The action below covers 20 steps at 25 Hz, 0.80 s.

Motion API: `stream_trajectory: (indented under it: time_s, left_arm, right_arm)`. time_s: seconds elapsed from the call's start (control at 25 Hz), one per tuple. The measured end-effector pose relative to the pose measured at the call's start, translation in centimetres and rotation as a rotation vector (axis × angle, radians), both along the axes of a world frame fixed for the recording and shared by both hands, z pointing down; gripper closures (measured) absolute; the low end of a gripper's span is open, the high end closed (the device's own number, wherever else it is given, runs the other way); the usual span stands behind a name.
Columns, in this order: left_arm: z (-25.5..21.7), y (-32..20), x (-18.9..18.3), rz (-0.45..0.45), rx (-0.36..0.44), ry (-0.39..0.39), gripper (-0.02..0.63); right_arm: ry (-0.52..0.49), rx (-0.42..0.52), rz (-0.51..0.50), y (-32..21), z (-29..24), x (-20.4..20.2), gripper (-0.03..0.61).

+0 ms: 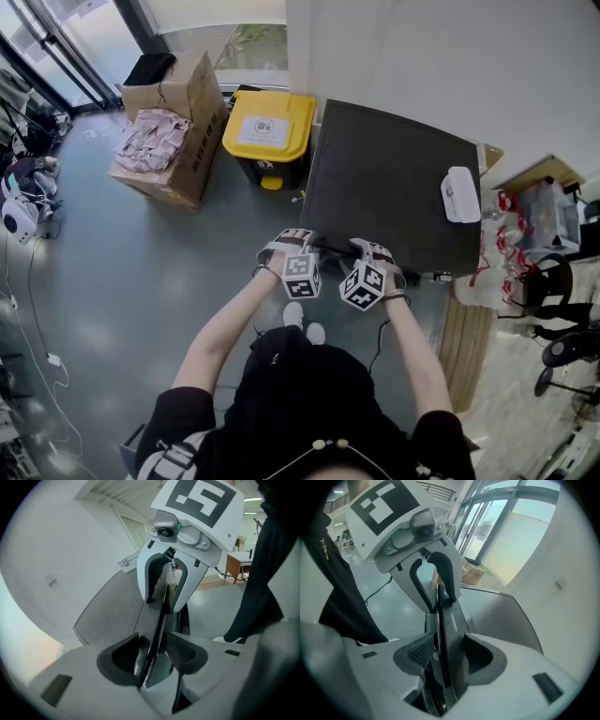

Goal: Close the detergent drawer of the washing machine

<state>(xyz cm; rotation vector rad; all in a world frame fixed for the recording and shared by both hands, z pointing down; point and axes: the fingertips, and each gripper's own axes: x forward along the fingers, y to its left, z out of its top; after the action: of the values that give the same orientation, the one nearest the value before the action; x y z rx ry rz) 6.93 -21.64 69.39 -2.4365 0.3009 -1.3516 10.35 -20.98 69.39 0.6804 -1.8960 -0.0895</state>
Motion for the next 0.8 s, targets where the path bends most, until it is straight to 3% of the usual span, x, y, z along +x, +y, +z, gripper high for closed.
stream_trajectory:
  time_s: [0.28,0.36,0.6,0.8]
  left_arm:
    - [-0.3,0.0,0.5,-0.062,0.029,0.018,0.428]
    - [-0.3,-0.3,0.4,-0.099,0.055,0.026,0.459]
    - [-1.0,-0.8,0.7,-0.208,0.089,0.073,0.459]
    - [-0.8,-0.8,0.5,-0.233,0.085,0.076,0.454]
  right_arm:
    - [0.001,0.033,0.035,0.0,-0.2,0.3,0.367]
    - [0.008,0.068,0.063,-0.4,-0.2,0.2,0.395]
    - [-0.029,0.119,0.140,-0.7,-0.5,0.4,0.394]
    - [-0.011,0.118,0.138,-0.7,-0.3,0.2,0.394]
